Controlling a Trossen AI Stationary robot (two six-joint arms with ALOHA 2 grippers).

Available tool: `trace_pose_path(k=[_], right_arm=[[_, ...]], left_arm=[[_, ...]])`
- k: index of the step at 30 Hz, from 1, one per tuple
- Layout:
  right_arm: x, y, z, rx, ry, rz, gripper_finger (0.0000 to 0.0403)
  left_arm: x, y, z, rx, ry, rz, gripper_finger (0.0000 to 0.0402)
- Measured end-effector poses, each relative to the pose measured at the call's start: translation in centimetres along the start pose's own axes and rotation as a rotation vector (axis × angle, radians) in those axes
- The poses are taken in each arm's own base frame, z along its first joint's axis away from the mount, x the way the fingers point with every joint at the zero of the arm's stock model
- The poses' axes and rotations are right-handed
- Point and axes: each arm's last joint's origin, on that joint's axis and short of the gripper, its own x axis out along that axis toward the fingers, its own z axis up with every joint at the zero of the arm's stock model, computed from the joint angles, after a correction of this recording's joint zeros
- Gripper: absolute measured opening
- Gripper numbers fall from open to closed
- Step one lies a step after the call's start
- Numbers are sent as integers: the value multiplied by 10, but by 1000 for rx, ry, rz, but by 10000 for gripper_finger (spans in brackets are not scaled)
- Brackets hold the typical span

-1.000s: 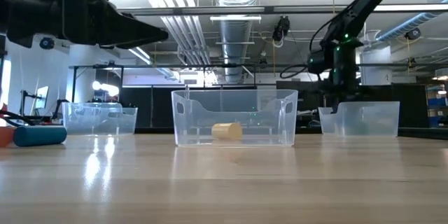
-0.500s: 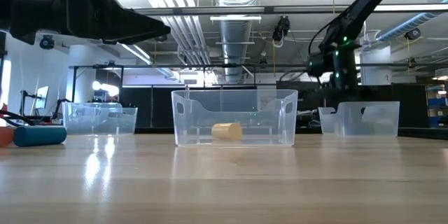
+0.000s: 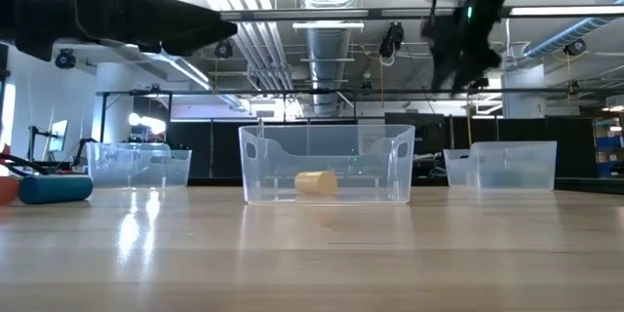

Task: Sort blocks by size
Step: Put the yellow square block into the top right transparent bin

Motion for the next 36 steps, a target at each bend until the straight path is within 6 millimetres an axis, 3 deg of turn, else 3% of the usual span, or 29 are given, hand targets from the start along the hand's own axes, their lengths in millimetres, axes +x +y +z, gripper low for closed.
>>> trace_pose_path(k=[3,7,15,20,29,33,36], right_arm=[[-18,46,-18,-115,-67,146,284],[-29,100,-56,-240,-64,265,279],[-45,162,-137,-252,93,379,263],[-42,183,-190,-120,349,313,284],[-37,195,-277,-180,817,93,353],[-40,195,-301,-164,919,13,358],[-43,197,-307,-92,972,-30,355]], left_arm=[[-1,0,-2,-3,10,2,286],[-1,0,0,-43,-4,3,286],[-1,1,1,-77,-23,0,286],[-1,1,1,-65,-16,-2,286],[1,1,3,13,-25,4,286],[2,2,4,17,-27,5,286],[2,2,4,32,-27,5,286]])
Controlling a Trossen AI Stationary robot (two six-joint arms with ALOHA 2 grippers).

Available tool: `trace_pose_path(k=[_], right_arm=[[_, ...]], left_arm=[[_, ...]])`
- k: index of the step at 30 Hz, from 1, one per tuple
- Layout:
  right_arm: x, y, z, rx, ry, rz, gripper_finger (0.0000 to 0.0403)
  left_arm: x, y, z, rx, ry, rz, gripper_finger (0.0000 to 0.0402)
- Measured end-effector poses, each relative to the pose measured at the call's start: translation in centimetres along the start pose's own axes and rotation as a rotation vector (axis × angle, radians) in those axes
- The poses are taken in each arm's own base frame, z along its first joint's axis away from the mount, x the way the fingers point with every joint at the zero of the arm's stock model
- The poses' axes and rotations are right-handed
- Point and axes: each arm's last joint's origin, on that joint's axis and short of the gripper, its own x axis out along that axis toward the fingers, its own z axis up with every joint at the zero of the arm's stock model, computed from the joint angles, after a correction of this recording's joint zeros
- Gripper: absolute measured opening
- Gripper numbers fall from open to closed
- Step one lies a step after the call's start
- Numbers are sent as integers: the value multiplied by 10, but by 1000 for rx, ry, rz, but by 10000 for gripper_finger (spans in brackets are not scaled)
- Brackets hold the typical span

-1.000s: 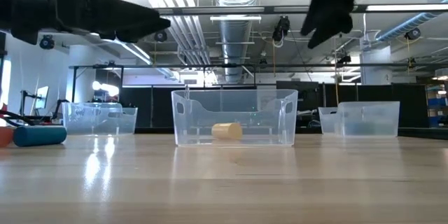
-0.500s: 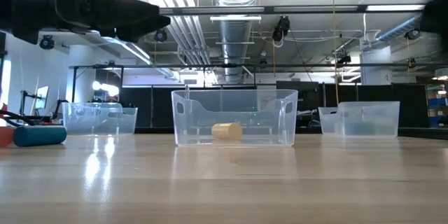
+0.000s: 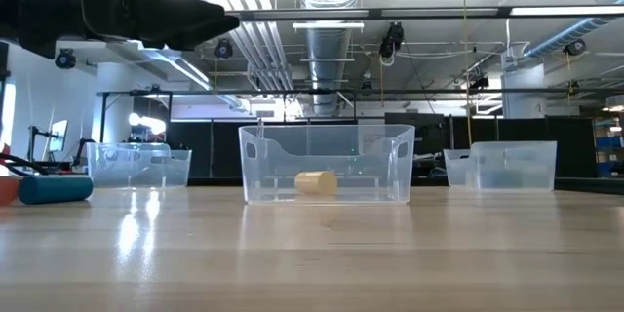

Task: Sort blocks by size
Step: Put the yellow square block into the top right transparent bin

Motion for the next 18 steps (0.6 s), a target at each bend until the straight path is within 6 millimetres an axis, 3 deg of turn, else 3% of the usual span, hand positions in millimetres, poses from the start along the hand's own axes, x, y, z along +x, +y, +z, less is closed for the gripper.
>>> trace_pose_path(k=[6,18], right_arm=[[-2,3,1,78,-19,47,354],[20,5,20,193,-67,64,338]], left_arm=[[0,0,0,23,-1,0,286],[0,0,1,29,-11,4,286]])
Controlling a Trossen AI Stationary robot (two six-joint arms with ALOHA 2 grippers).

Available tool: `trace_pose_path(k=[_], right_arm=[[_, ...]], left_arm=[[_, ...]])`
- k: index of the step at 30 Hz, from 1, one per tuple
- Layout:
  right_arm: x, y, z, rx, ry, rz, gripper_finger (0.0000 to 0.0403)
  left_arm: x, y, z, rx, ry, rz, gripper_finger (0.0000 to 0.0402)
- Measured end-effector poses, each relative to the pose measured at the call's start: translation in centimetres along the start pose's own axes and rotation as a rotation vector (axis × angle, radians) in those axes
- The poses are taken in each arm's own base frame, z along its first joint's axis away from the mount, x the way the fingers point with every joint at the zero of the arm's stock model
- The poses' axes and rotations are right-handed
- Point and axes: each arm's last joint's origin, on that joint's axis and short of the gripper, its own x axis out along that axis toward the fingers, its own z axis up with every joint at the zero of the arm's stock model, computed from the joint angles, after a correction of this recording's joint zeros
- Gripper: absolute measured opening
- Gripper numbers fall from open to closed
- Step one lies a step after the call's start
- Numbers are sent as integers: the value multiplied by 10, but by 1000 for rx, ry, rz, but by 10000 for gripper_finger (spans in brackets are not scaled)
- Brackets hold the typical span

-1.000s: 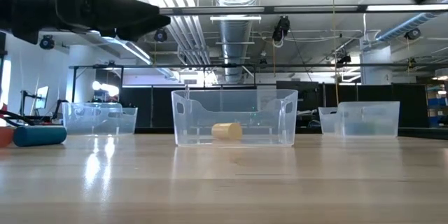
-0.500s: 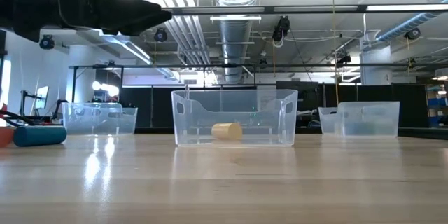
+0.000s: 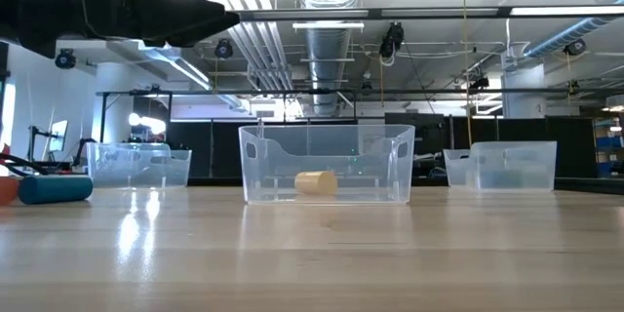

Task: Sort blocks by size
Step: Put the yellow square block into the top right transparent bin

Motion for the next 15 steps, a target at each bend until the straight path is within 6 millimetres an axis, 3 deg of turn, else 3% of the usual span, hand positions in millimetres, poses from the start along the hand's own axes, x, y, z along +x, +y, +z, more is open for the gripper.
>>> trace_pose_path(k=[6,15], right_arm=[[12,3,4,-12,15,17,288],[14,0,5,-42,40,-4,179]], left_arm=[[0,0,0,-2,-3,1,286],[0,0,0,-1,-4,1,286]])
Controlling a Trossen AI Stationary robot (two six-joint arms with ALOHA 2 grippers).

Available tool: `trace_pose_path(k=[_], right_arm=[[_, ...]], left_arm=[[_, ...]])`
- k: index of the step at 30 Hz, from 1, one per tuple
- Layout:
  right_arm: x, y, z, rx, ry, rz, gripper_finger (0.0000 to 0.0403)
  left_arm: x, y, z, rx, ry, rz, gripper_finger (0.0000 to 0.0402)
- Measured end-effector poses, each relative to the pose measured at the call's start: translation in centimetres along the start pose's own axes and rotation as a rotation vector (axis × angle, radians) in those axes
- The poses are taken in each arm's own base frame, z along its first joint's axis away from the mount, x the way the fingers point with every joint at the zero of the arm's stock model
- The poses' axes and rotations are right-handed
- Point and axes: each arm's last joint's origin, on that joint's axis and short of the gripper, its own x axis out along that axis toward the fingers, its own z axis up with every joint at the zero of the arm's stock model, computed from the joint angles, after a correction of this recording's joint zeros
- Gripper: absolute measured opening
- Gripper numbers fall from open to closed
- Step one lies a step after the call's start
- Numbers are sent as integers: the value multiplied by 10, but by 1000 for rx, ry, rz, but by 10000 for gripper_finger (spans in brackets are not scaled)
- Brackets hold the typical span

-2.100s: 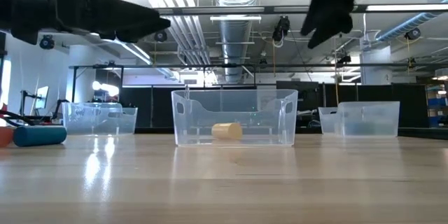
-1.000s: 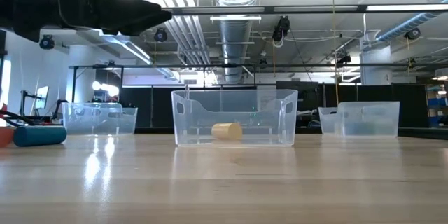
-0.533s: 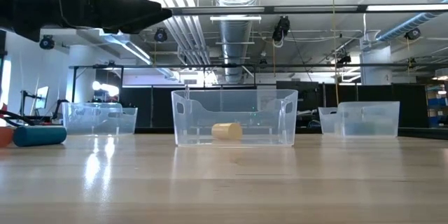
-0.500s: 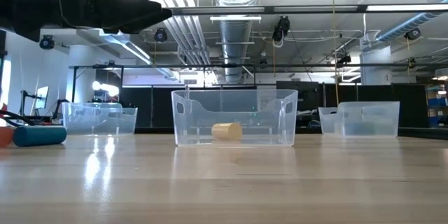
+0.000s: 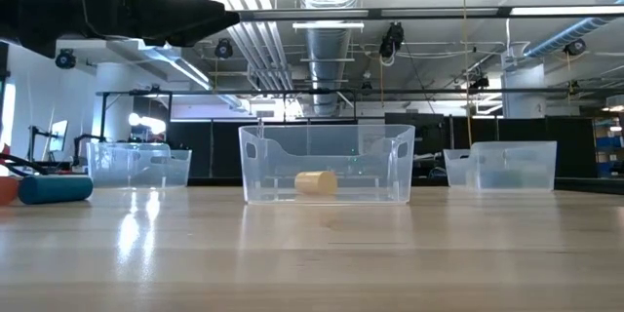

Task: Sort blocks by size
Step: Put the yellow square block into the top right transparent bin

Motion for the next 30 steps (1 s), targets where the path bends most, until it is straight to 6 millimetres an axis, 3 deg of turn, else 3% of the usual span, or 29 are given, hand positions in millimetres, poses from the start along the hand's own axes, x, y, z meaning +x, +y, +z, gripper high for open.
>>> trace_pose_path(k=[3,7,12,16,20,26,30], right_arm=[[-9,-1,0,-49,24,9,135],[-52,-6,-1,-115,-38,76,125],[-120,-31,16,-140,-505,137,125],[-160,-61,51,-121,-858,58,125],[-187,-93,96,-13,-1040,-135,125],[-218,-147,163,57,-986,-355,125],[-229,-183,200,47,-900,-382,125]], left_arm=[[0,0,0,-15,0,0,286],[0,-3,2,-111,-5,-15,286],[-6,-23,8,-148,-20,-120,286],[-12,-44,11,-188,-28,-222,286],[-13,-63,8,-215,-25,-292,286],[-9,-76,-4,-305,4,-319,286],[-7,-76,-7,-345,15,-275,286]])
